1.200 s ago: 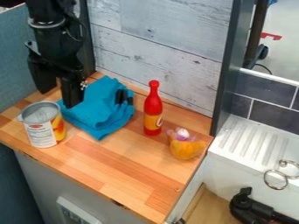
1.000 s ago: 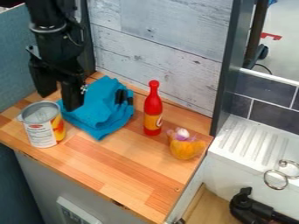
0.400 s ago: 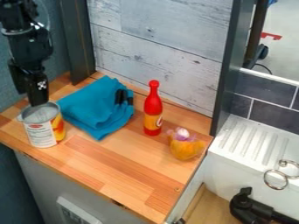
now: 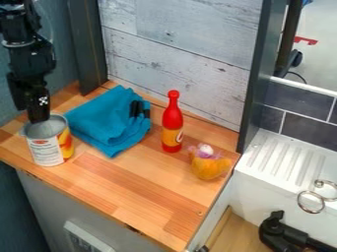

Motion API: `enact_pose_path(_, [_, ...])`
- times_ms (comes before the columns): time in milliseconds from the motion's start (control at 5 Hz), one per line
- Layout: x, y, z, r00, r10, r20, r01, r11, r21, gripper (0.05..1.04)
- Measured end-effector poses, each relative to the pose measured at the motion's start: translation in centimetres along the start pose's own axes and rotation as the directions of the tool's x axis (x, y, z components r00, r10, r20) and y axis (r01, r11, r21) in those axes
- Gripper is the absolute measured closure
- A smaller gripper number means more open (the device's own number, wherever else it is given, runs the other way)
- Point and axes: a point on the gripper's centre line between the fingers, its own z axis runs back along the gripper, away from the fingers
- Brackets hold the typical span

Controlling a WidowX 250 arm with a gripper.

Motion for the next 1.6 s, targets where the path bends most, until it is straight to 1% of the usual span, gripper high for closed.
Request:
enact_pose_path(200, [0.1, 0.6, 0.0, 0.999, 0.039, -0.019, -0.039, 0.999, 0.005, 0.083])
enact_pose_path(400, [-0.4, 1.3, -0.6, 0.994, 0.103, -0.030, -0.103, 0.995, -0.009, 0.083])
enact_pose_path(600, [-0.4, 2.0, -1.0, 0.980, 0.201, -0.002, -0.201, 0.979, 0.016, 0.083])
enact_pose_path(800, [0.2, 1.8, -1.8, 0.972, 0.232, 0.030, -0.232, 0.973, -0.025, 0.083])
enact_pose_path(1000, [-0.2, 1.9, -2.7, 0.958, 0.278, 0.070, -0.268, 0.955, -0.130, 0.083])
enact_pose_path(1200, [-0.4, 1.7, -3.2, 0.957, 0.287, 0.051, -0.275, 0.946, -0.172, 0.083])
enact_pose_path(1400, [-0.5, 1.2, -3.4, 0.958, 0.284, 0.033, -0.273, 0.943, -0.191, 0.083])
enact_pose_path(1600, [-0.1, -1.0, -3.7, 0.963, 0.267, 0.028, -0.252, 0.935, -0.250, 0.083])
